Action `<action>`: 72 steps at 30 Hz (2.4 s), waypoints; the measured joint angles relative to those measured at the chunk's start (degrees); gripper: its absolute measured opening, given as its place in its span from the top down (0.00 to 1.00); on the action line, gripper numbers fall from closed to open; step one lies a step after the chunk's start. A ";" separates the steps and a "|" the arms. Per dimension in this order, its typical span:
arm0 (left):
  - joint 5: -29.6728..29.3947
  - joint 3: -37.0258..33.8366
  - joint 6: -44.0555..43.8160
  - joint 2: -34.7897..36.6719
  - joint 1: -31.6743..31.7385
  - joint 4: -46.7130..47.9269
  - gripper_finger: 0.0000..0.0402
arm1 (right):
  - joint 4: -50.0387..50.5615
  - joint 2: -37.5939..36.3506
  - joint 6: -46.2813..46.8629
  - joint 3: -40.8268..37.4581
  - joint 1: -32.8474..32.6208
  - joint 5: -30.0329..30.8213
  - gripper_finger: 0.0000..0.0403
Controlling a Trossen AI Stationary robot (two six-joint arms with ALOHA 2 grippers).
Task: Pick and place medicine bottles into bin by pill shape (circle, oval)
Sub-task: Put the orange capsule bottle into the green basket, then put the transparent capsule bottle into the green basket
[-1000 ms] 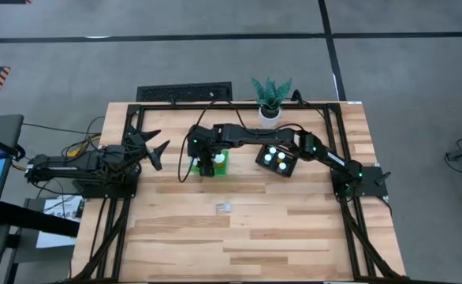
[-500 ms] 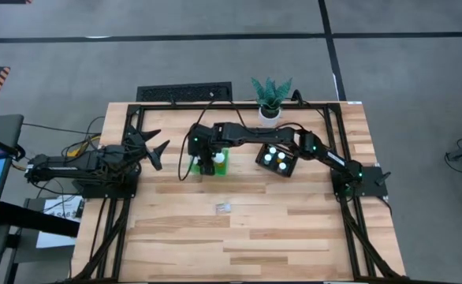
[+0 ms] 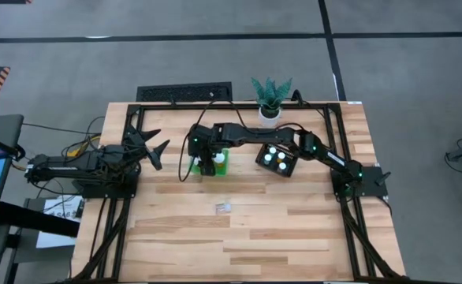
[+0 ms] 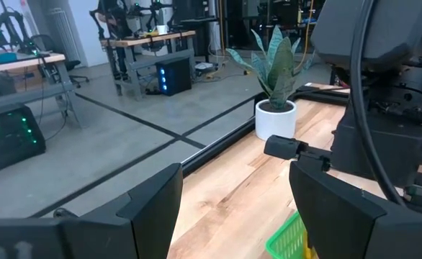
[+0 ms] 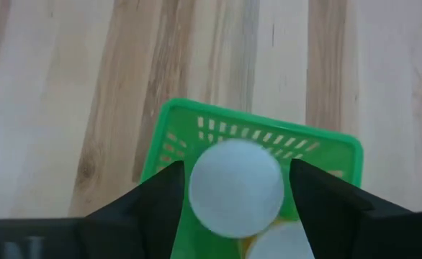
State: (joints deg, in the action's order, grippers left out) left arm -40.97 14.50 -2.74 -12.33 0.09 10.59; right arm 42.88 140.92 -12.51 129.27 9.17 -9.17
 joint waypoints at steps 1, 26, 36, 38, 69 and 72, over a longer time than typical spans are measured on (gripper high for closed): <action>0.00 0.00 0.00 0.01 -0.01 0.00 0.37 | -0.01 0.00 0.00 0.00 -0.02 0.00 0.36; 0.00 -0.02 1.05 0.00 -0.01 -1.09 0.37 | 33.81 -15.21 11.44 3.63 -12.41 3.35 0.30; 0.04 -0.02 0.37 -0.01 -0.01 -0.92 0.37 | 21.91 -10.14 15.17 -8.60 -23.79 16.04 0.30; 0.02 -0.02 0.37 -0.01 0.01 -0.92 0.37 | 17.94 -10.15 15.09 -12.42 -24.15 16.92 0.30; 0.03 -0.02 -0.54 0.00 0.00 -0.96 0.37 | -0.40 -11.21 20.17 -29.88 -22.53 12.98 0.43; 0.03 -0.02 -0.89 -0.01 0.01 -0.96 0.37 | -0.50 -11.21 20.10 -29.91 -22.52 13.44 0.50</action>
State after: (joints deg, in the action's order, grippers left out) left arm -40.94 14.48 -3.63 -12.34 0.10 9.63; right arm 42.38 129.71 7.58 99.36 -13.35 4.27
